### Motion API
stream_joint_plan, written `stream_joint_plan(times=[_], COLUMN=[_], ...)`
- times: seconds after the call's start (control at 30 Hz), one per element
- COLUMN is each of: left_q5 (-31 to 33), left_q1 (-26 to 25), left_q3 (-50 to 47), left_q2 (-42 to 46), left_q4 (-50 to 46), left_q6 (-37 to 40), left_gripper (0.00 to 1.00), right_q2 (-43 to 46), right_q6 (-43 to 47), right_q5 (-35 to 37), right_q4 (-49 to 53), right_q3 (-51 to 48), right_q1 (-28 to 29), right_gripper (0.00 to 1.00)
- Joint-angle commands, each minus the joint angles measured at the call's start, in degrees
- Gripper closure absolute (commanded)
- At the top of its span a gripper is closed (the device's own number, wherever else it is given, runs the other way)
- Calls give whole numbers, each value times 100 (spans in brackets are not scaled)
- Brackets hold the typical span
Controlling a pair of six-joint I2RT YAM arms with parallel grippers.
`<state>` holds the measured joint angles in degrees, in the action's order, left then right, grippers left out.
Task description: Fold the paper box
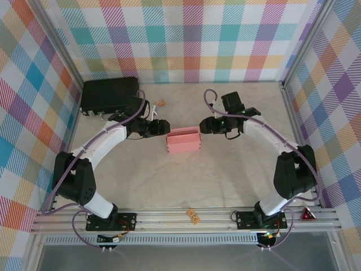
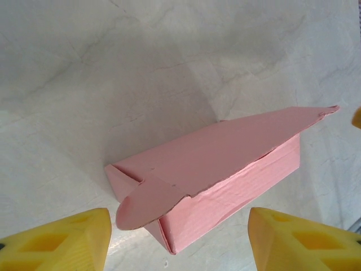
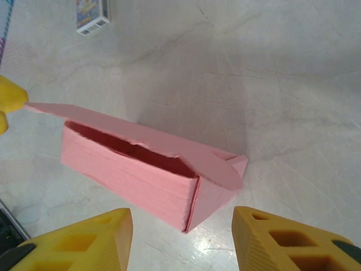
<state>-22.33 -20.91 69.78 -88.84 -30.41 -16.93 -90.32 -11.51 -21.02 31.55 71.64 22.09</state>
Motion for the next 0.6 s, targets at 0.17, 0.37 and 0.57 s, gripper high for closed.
stream_joint_plan(times=[0.17,0.37,0.57], left_q5=[1081,1594,1254], left_q1=[16,-15,-274], left_q3=[1436,2615,3815], left_q2=[-652,-1702,-2858], left_q4=[-801,-1006,-1889], left_q6=[698,559,910], left_gripper=[34,38,57], right_q2=[703,1166,1180], right_q6=[44,-136,-715], right_q5=[0,259,1212], right_q4=[-109,-558,-1286], right_q3=[-687,-1456,-2038], right_q1=[109,529,1332], right_gripper=[52,56,66])
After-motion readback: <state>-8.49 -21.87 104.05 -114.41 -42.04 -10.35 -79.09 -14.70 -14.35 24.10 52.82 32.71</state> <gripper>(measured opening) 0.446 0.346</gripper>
